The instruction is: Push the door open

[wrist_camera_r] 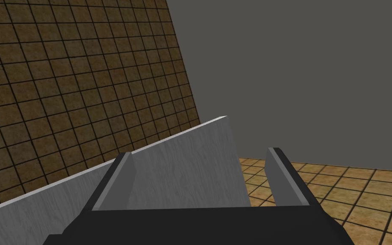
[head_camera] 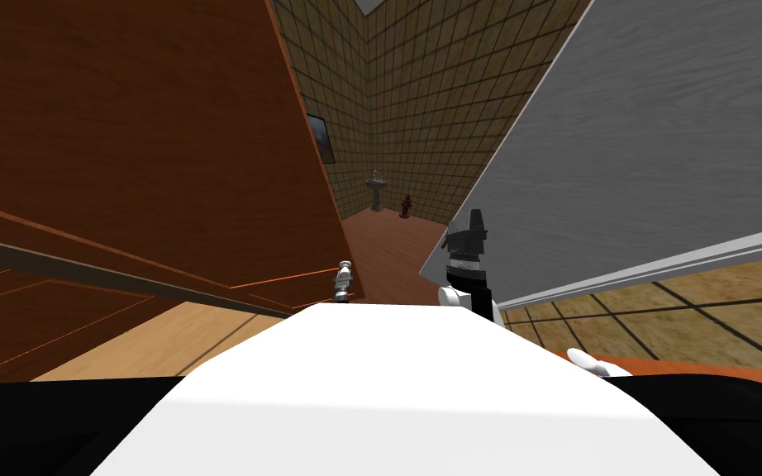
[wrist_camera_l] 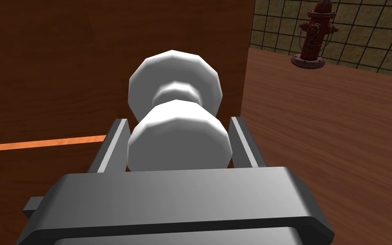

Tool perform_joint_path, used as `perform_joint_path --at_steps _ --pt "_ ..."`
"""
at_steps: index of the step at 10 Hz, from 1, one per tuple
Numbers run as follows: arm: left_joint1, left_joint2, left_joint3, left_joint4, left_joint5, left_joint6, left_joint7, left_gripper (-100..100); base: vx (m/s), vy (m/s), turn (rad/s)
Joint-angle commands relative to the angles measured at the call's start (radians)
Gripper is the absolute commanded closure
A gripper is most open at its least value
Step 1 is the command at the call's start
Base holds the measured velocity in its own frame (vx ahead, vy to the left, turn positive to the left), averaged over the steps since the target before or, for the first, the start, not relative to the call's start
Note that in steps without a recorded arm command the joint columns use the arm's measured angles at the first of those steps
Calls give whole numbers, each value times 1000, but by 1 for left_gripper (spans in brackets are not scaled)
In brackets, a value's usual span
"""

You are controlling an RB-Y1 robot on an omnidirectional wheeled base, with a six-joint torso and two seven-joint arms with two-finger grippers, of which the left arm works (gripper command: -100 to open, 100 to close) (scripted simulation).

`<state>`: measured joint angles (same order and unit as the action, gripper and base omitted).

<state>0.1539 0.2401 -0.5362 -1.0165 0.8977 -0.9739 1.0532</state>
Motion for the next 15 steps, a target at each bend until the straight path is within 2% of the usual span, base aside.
perform_joint_path --at_steps 1,2,3,4,5,6,7,8,11,13,14,15 --pt "-14 -19 50 4 -25 17 7 100 25 -19 -17" --pt "-14 -19 65 4 -25 17 7 100 26 -18 -18" --pt "-26 -39 99 20 -46 35 17 100 32 -21 -20" --pt "-26 -39 112 20 -46 35 17 100 27 -15 -17" --pt "-38 -57 147 36 -65 52 27 100 24 -14 -23" --pt "-38 -57 155 36 -65 52 27 100 22 -12 -15" --pt "-48 -74 190 51 -84 69 36 100 21 -14 -15" --pt "-48 -74 195 51 -84 69 36 100 17 -13 -13" --pt "-74 -116 283 87 -129 108 58 100 28 -18 -18" --pt "-85 -133 316 102 -147 124 67 100 28 -12 -11" --pt "-83 -128 303 104 -143 120 64 100 10 -4 1" --pt "-85 -130 319 109 -136 118 62 100 143 -9 41"
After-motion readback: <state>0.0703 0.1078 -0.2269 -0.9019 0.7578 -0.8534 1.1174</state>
